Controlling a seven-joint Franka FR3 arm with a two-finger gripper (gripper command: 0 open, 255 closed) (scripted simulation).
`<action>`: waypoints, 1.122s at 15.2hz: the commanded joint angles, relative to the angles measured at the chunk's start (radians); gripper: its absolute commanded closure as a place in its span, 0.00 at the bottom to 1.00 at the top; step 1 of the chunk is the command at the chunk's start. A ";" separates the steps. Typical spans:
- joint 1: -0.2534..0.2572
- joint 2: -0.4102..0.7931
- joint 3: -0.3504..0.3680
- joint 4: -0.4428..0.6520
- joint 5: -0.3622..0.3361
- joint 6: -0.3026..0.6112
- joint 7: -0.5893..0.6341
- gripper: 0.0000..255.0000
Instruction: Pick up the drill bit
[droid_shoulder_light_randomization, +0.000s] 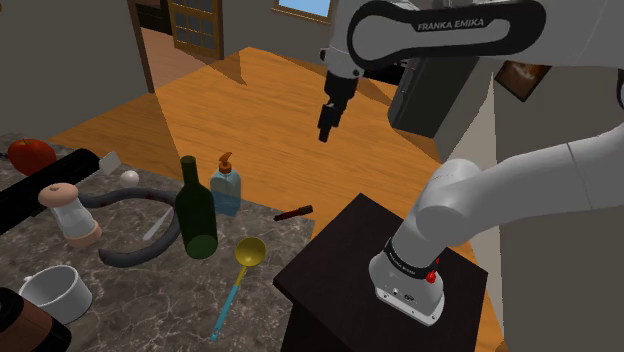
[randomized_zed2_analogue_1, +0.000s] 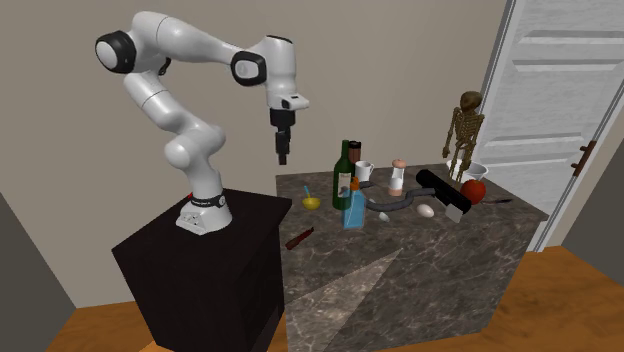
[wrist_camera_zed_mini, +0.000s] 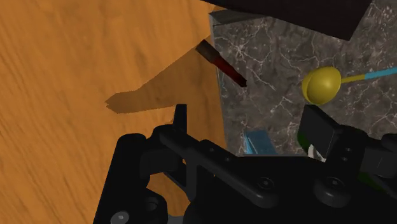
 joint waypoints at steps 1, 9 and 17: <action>0.020 0.039 -0.014 -0.040 -0.011 0.077 -0.061 0.00; 0.091 0.255 -0.067 -0.159 -0.051 0.395 -0.290 0.00; 0.159 0.580 -0.103 -0.190 -0.070 0.737 -0.521 0.00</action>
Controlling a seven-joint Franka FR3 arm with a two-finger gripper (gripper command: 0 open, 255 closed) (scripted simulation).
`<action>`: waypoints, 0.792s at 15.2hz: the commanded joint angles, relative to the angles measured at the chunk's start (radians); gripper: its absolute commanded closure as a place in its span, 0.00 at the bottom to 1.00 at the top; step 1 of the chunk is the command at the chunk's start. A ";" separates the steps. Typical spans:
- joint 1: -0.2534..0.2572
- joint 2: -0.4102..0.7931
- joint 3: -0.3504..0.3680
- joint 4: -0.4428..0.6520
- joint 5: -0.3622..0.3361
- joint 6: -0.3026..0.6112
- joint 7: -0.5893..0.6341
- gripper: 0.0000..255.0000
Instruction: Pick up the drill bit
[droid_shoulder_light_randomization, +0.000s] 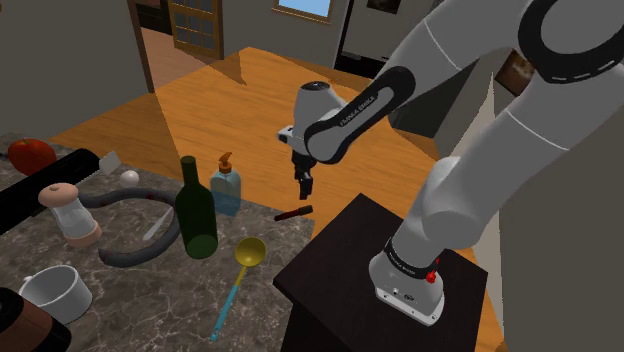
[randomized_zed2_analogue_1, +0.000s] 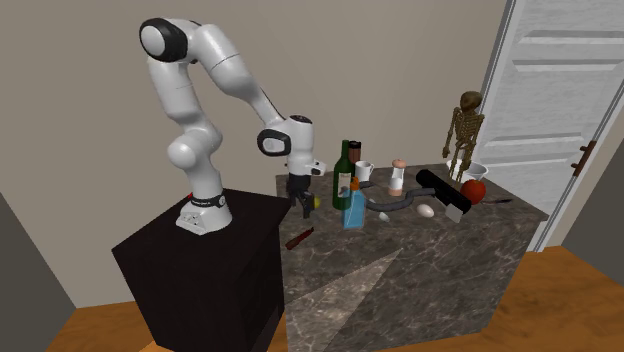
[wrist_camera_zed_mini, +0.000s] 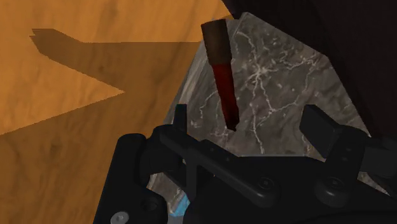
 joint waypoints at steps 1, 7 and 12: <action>0.015 0.102 -0.007 0.005 0.001 0.095 -0.065 0.00; 0.030 0.352 0.011 0.040 0.010 0.303 -0.208 0.00; 0.025 0.450 0.019 0.058 0.018 0.382 -0.209 0.00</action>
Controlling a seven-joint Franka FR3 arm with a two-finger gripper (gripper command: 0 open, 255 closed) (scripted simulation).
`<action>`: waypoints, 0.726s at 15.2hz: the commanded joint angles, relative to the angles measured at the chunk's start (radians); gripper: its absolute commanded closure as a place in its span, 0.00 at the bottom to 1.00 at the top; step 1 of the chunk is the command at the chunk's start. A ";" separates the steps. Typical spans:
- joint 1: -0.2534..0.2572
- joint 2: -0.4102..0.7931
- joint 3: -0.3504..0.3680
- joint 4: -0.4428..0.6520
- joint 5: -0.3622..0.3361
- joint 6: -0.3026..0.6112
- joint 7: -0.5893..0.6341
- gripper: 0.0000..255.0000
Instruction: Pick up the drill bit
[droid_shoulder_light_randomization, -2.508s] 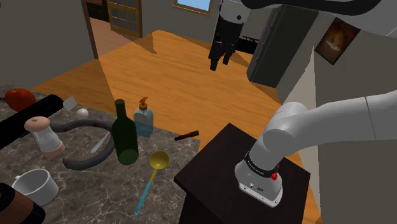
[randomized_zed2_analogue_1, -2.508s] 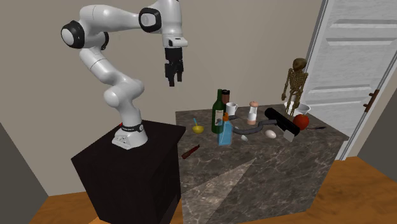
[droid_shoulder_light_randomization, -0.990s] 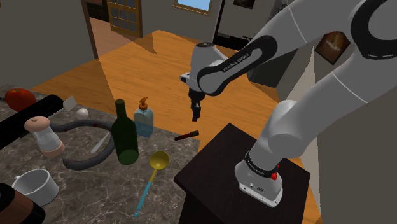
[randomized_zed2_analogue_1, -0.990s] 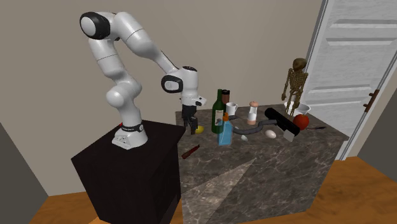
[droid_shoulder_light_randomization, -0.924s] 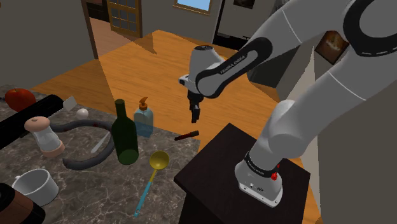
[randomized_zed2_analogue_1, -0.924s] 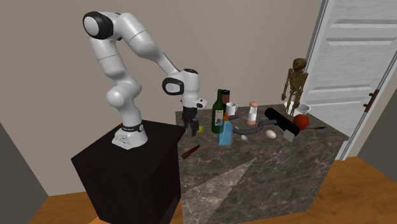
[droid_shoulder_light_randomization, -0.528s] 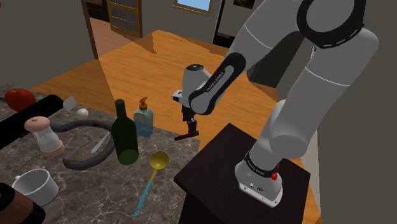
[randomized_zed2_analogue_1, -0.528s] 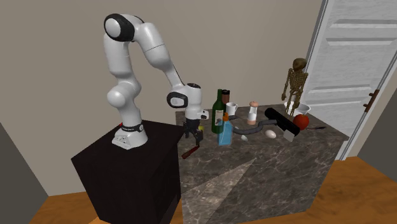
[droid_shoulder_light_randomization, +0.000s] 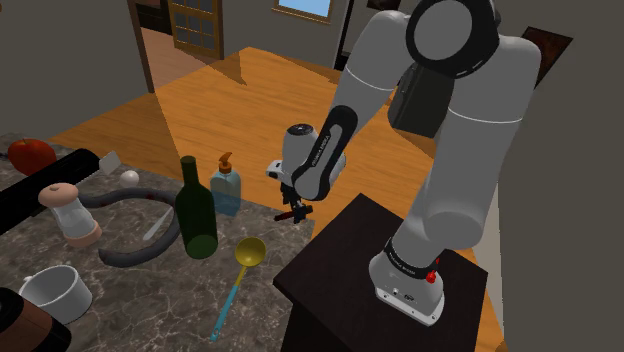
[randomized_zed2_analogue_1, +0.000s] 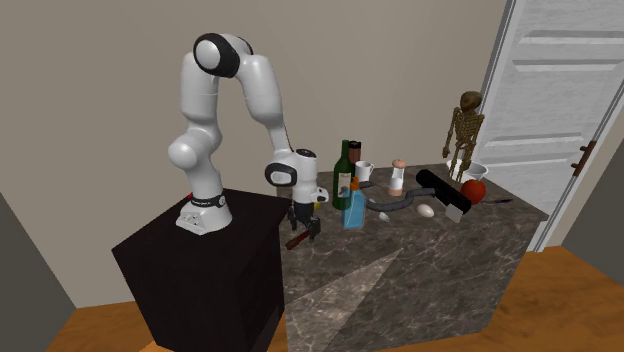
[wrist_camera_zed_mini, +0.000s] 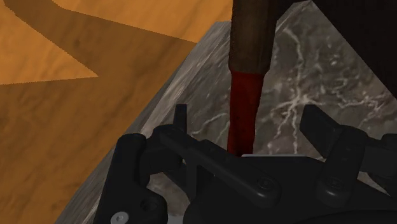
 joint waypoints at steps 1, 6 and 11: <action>0.000 0.040 0.004 0.007 0.003 0.032 0.002 0.00; -0.001 0.048 0.005 0.009 0.003 0.040 0.002 1.00; -0.004 0.047 0.004 0.010 0.003 0.038 -0.002 1.00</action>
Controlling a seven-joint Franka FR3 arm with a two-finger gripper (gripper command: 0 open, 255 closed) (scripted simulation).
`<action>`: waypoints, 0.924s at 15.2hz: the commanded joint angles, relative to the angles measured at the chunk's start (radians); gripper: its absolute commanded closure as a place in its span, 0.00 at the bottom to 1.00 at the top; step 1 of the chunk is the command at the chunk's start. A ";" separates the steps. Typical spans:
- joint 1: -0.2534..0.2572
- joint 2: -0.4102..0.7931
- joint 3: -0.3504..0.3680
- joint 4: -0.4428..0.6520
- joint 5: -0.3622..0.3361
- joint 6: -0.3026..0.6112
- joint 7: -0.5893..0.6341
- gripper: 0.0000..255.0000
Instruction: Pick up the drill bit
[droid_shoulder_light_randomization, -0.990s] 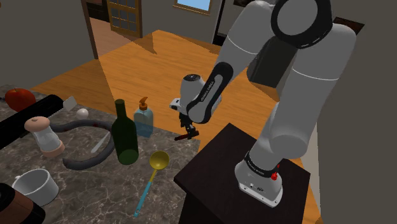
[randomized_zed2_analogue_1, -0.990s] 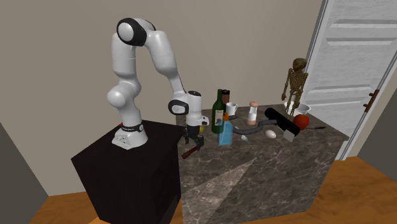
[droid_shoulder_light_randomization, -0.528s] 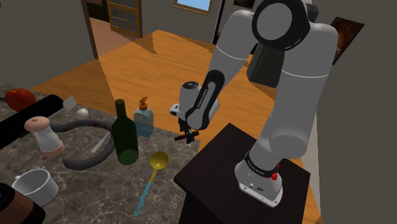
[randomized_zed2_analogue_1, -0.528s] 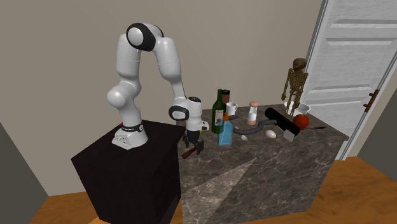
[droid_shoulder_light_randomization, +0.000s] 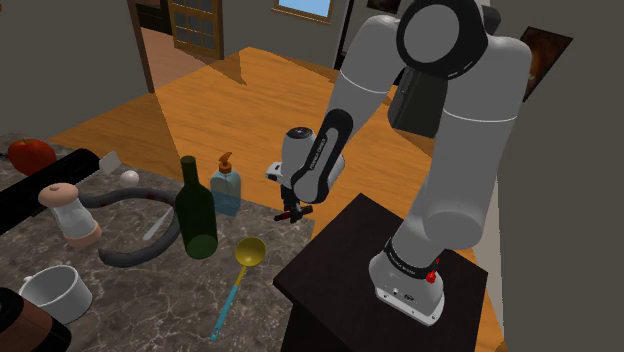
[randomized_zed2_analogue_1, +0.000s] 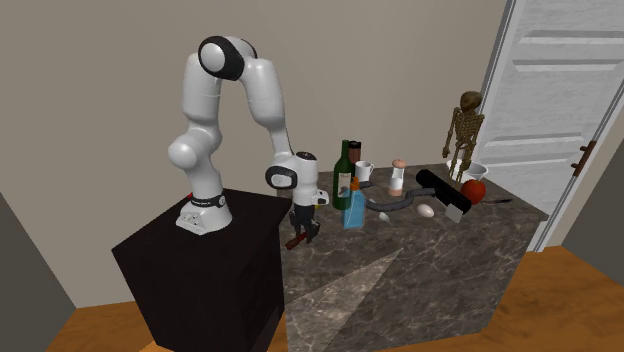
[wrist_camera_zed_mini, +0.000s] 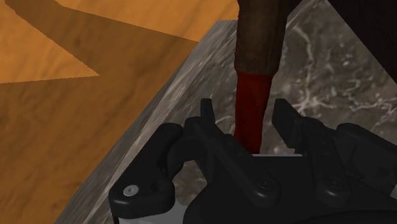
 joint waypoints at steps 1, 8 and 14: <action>-0.001 0.004 -0.001 -0.002 0.000 -0.001 -0.001 1.00; 0.010 -0.107 -0.009 -0.025 -0.009 -0.090 0.005 1.00; 0.013 -0.222 -0.015 -0.038 -0.018 -0.190 0.007 1.00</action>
